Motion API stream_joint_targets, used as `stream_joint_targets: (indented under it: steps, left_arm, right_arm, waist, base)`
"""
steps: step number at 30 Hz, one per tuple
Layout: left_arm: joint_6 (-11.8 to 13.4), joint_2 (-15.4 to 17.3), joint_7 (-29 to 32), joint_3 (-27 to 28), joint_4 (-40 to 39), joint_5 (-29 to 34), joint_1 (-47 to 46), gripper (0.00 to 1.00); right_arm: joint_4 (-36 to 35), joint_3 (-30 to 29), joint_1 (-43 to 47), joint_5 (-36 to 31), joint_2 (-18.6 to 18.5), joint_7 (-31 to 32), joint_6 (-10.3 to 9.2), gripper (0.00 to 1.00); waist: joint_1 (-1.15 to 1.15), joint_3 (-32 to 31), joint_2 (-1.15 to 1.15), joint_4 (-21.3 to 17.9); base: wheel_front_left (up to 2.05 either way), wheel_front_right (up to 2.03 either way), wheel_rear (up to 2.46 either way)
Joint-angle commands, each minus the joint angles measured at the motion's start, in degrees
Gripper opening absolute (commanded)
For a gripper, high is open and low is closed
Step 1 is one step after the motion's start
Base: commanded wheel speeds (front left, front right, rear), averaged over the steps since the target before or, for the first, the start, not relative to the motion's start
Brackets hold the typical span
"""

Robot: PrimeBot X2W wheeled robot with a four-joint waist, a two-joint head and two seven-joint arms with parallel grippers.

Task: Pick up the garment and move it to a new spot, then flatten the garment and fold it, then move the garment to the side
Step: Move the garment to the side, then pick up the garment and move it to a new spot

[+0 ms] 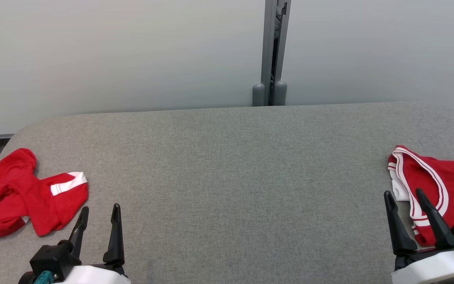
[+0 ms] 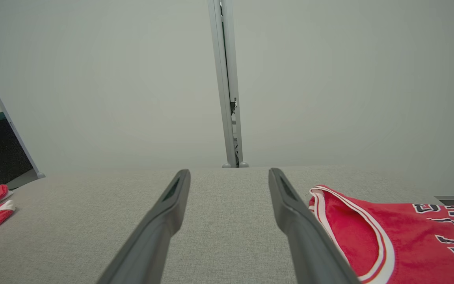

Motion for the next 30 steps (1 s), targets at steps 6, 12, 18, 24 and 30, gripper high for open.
stream_joint_targets:
  steps: [6, 12, 18, 24, 30]
  left_arm:
    - [-0.8, -0.8, -0.2, 0.9, 0.6, 1.5, -0.2, 1.00]
    - [-1.5, -1.1, -0.2, 1.0, 2.1, 2.1, -1.0, 1.00]
    - [-1.6, -1.1, -0.2, 1.0, 3.1, 2.3, -2.1, 1.00]
    - [-0.7, -0.4, 0.4, 1.4, 3.2, 2.3, -2.6, 1.00]
    - [0.5, 0.6, 1.2, 2.0, 2.5, 2.5, -2.9, 1.00]
  right_arm:
    - [-1.1, -0.2, 0.9, -0.6, 0.1, 0.6, 0.00, 1.00]
    - [-1.5, 0.0, 1.0, -0.4, 0.4, 1.0, 0.01, 1.00]
    - [-1.6, 0.5, 0.9, 0.0, 0.8, 0.7, 0.01, 1.00]
    - [-0.7, 1.7, 0.1, 0.5, 1.2, 0.4, 0.01, 1.00]
    - [0.0, 3.6, -0.8, 1.4, 1.0, 0.0, 0.01, 1.00]
  waist:
    - [0.00, -0.1, 0.00, -0.1]
    - [0.00, 0.1, 0.00, 0.3]
    - [0.00, 0.4, 0.00, 3.4]
    - [0.00, 0.4, 0.00, 9.0]
    - [0.00, 0.8, 0.00, 14.8]
  base:
    - [0.00, 0.00, 0.00]
    - [0.00, 0.00, 0.00]
    - [0.00, 0.00, 0.00]
    - [0.00, 0.00, 0.00]
    - [0.00, 0.00, 0.00]
